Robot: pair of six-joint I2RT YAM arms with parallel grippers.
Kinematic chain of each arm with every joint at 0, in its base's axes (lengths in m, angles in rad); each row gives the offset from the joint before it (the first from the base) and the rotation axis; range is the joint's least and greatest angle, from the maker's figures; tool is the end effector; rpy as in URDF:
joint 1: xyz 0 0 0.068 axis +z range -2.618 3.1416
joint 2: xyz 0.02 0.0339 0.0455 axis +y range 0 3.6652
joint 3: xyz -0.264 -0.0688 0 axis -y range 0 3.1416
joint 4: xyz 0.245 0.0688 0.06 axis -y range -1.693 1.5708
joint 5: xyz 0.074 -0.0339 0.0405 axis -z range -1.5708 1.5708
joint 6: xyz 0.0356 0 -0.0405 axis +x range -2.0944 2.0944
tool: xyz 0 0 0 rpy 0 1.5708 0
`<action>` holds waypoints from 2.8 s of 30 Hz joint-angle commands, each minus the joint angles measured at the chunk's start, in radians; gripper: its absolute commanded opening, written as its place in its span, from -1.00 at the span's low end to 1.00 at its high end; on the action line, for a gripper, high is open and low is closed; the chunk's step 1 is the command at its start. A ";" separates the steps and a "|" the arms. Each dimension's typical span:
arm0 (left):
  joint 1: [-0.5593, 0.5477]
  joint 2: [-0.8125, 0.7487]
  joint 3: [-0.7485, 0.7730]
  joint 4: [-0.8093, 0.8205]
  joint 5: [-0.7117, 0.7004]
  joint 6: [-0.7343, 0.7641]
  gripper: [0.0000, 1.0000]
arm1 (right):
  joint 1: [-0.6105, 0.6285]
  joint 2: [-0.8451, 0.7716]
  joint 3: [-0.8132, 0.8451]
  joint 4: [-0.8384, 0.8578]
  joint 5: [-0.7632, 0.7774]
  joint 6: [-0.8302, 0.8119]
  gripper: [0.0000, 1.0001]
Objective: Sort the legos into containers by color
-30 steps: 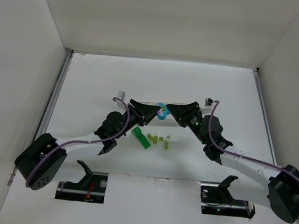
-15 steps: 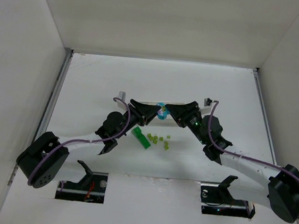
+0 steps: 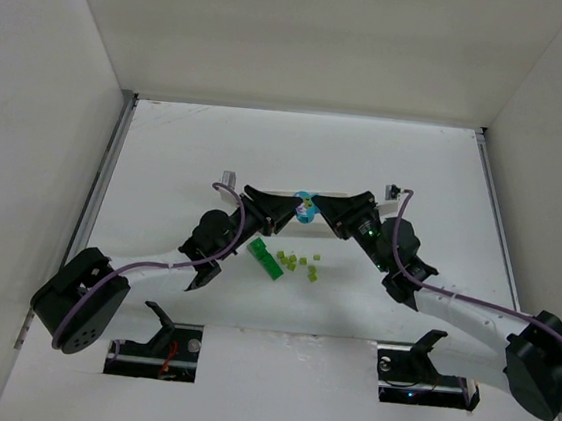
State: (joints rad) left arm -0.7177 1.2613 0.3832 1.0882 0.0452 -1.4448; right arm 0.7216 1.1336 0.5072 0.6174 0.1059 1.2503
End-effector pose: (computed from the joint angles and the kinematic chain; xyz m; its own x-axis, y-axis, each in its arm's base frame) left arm 0.1868 -0.1652 0.2376 -0.6651 -0.7350 -0.1322 0.2426 -0.0452 -0.9691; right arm 0.1911 0.1632 0.2567 -0.5503 0.7729 -0.3159 -0.1755 0.2628 0.9487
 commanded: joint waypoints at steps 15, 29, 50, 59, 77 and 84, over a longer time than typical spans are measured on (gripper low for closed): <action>0.077 -0.172 -0.066 -0.086 0.054 0.049 -0.74 | -0.149 -0.106 -0.050 0.100 -0.035 -0.006 -0.35; 0.241 -0.295 0.121 -0.621 0.046 0.412 -0.77 | -0.121 -0.095 -0.042 0.007 -0.040 -0.124 -0.32; 0.025 0.107 0.416 -0.889 -0.616 1.084 -0.70 | -0.031 -0.169 0.004 -0.260 0.061 -0.356 -0.31; 0.036 0.185 0.434 -0.817 -0.607 1.109 -0.60 | -0.003 -0.106 0.025 -0.239 0.061 -0.356 -0.31; 0.045 0.145 0.392 -0.827 -0.610 1.091 -0.14 | 0.011 0.034 0.137 -0.214 0.063 -0.384 -0.30; 0.042 -0.046 0.362 -0.878 -0.604 1.020 -0.12 | 0.057 0.231 0.269 -0.214 0.072 -0.430 -0.30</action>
State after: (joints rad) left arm -0.6788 1.3384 0.7547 0.2115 -0.5453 -0.3809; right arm 0.7479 1.3075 0.6975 0.3519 0.1593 0.8600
